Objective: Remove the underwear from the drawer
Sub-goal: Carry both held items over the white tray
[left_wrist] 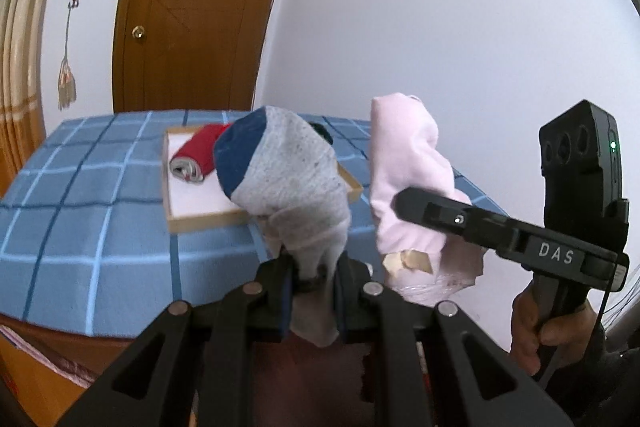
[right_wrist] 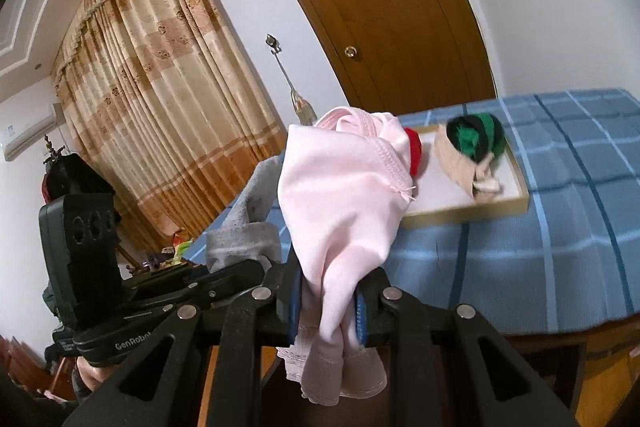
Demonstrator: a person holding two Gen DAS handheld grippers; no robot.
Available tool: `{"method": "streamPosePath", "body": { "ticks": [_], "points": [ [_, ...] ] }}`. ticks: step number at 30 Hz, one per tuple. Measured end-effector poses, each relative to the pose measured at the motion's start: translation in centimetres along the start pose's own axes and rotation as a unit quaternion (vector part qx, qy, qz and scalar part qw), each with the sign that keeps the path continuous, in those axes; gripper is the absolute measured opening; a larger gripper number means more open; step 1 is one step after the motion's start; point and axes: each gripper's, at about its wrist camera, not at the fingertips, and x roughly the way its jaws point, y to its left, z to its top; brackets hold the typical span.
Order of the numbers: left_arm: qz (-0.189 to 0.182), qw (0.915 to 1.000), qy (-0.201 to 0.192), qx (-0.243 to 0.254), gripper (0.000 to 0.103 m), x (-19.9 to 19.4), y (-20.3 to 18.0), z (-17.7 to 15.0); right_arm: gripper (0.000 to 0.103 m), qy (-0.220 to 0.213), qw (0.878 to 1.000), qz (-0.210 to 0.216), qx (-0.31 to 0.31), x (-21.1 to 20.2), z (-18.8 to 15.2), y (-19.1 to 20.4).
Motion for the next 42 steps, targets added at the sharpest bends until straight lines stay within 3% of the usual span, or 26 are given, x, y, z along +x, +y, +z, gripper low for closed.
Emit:
{"method": "streamPosePath", "body": {
  "ticks": [19, 34, 42],
  "points": [
    [0.059, 0.9962, -0.056, 0.029, 0.014, 4.4, 0.8, 7.1, 0.023, -0.052, 0.996, -0.060, -0.050, 4.0, 6.9, 0.1],
    [0.067, 0.9971, -0.030, 0.016, 0.014, 8.8, 2.2, 8.7, 0.023, -0.047, 0.996, -0.074, -0.027, 7.5, 8.9, -2.7],
    [0.088, 0.9955, -0.034, 0.009, 0.014, 11.5, 3.9, 9.7, 0.023, -0.053, 0.995, -0.088, -0.020, 9.6, 9.4, -3.8]
  ]
}}
